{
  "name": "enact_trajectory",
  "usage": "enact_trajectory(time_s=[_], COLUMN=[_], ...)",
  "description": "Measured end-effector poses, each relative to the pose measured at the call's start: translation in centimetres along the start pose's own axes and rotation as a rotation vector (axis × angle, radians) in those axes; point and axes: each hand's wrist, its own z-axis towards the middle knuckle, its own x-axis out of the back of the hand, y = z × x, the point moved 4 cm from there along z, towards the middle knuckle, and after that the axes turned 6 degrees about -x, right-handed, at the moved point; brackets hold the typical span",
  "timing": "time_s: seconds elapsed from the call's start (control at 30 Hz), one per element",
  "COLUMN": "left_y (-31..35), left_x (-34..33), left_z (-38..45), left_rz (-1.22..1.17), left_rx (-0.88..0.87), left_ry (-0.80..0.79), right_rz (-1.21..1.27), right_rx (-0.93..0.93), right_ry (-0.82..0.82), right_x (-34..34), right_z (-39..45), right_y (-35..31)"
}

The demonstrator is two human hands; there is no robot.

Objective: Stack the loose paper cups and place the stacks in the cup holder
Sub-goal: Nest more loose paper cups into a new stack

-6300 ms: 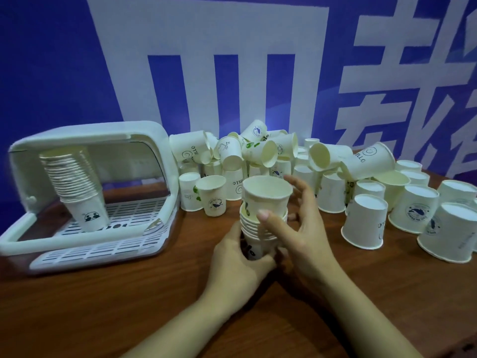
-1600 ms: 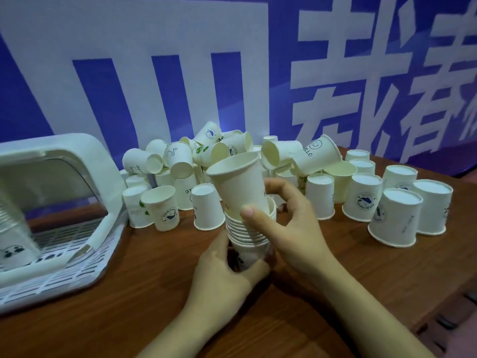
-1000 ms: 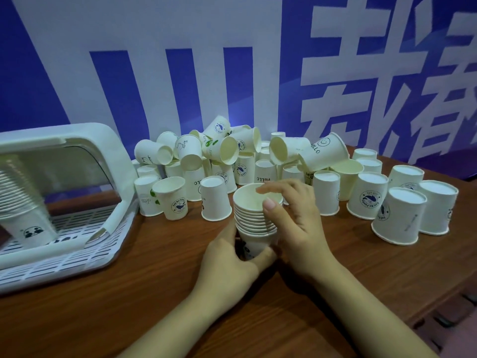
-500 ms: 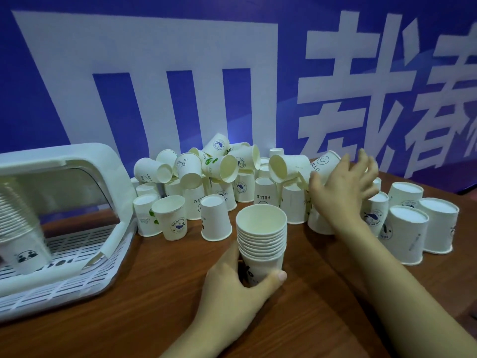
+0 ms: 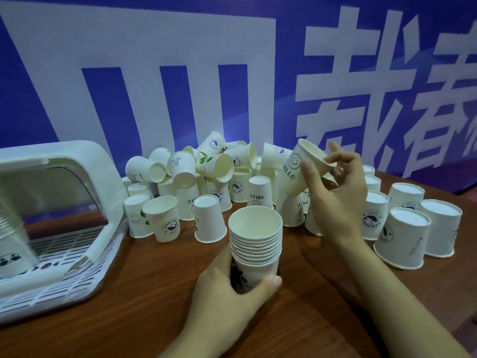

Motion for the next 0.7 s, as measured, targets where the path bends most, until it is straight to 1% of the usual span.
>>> enact_trajectory(time_s=[0.2, 0.43, 0.53, 0.63, 0.7], left_y=[0.2, 0.1, 0.1, -0.1, -0.1], left_x=[0.1, 0.1, 0.1, -0.1, -0.1], left_z=[-0.1, 0.1, 0.1, 0.2, 0.2], left_rz=[-0.003, -0.006, -0.013, -0.024, -0.041], left_rx=[-0.003, -0.015, -0.014, -0.022, -0.033], left_ry=[-0.004, -0.005, -0.006, 0.011, 0.025], right_rz=[0.294, 0.414, 0.389, 0.231, 0.196], right_rx=[0.062, 0.057, 0.079, 0.160, 0.155], right_ry=[-0.176, -0.335, -0.452, -0.590, -0.645], right_x=[-1.5, -2.1, -2.7, -3.5, -3.8], right_z=[-2.5, -3.2, -3.7, -4.5, -4.7], right_y=[-2.8, -4.2, -4.1, -3.6, -3.1])
